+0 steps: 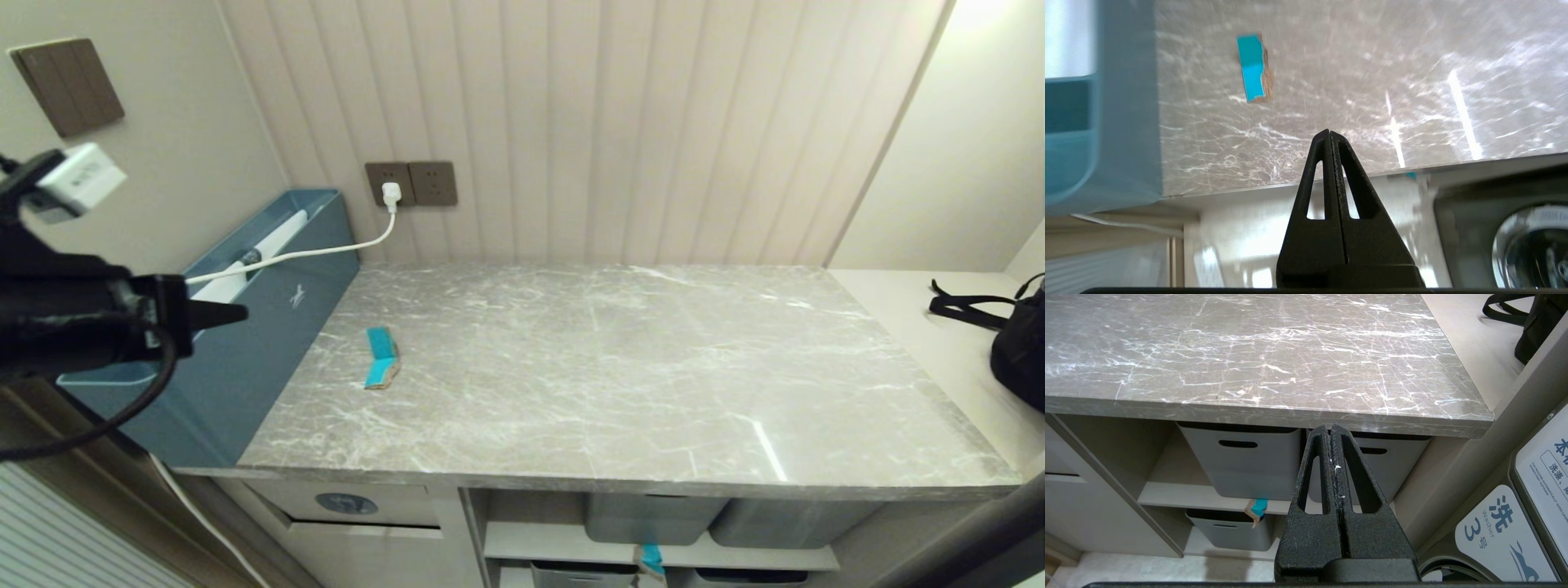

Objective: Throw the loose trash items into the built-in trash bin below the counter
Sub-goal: Pick up the garbage

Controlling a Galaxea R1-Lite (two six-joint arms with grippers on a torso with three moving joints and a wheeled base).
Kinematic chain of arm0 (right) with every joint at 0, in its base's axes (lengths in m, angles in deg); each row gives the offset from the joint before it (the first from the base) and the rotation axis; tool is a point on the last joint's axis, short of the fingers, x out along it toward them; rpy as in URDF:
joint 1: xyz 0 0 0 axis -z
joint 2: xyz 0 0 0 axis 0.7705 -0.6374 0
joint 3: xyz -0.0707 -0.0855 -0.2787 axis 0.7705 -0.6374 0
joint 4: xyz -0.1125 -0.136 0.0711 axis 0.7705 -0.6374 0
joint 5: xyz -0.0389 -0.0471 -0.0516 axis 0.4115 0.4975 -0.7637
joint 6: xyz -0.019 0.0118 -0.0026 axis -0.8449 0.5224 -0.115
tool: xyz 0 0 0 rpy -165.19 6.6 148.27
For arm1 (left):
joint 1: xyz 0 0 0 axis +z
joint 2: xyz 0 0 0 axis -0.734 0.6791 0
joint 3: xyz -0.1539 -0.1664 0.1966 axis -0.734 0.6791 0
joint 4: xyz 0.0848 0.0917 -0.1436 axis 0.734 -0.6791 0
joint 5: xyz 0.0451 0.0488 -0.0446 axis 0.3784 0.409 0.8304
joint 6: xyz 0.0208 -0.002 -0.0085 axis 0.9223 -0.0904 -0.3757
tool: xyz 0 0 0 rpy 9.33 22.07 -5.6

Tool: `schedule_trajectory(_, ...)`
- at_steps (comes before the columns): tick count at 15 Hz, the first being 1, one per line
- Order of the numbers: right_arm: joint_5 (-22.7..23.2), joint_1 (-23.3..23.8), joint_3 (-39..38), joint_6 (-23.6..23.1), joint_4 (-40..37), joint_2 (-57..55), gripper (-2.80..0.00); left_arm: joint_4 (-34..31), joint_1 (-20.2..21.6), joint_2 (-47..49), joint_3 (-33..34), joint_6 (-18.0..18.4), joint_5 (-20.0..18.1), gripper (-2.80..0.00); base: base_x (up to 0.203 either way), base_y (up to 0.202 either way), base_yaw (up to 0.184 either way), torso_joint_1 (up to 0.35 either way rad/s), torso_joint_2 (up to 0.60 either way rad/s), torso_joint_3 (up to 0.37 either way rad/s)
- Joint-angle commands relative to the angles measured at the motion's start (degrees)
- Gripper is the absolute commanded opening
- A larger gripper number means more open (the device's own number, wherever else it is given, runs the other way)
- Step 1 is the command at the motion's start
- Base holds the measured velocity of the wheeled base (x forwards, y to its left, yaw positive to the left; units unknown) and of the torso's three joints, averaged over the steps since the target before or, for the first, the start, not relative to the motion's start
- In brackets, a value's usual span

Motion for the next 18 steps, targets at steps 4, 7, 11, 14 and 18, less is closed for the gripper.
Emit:
schedule_trajectory(4, 0.0, 0.0, -0.1, 0.0, 0.0, -0.1, -2.8, -6.6, -1.5, 23.4, -12.8, 0.0, 0.6, 0.0, 0.0, 0.0, 0.0, 0.0, 0.0, 0.0)
schedule_trajectory(7, 0.0, 0.0, -0.1, 0.0, 0.0, 0.0, -2.8, -6.8, -1.0, 31.3, -18.7, 0.9, 4.4, 0.0, 0.0, 0.0, 0.0, 0.0, 0.0, 0.0)
schedule_trajectory(11, 0.0, 0.0, -0.1, 0.0, 0.0, -0.1, -2.8, 0.3, -1.0, 42.9, -26.6, -0.2, 11.8, 0.0, 0.0, 0.0, 0.0, 0.0, 0.0, 0.0)
schedule_trajectory(14, 0.0, 0.0, -0.1, 0.0, 0.1, -0.1, -2.8, 3.9, -1.5, 48.9, -31.8, -1.7, 13.2, 0.0, 0.0, 0.0, 0.0, 0.0, 0.0, 0.0)
schedule_trajectory(18, 0.0, 0.0, -0.1, 0.0, 0.1, -0.1, -2.8, 10.9, -1.2, 54.4, -33.1, -1.8, 13.5, 0.0, 0.0, 0.0, 0.0, 0.0, 0.0, 0.0)
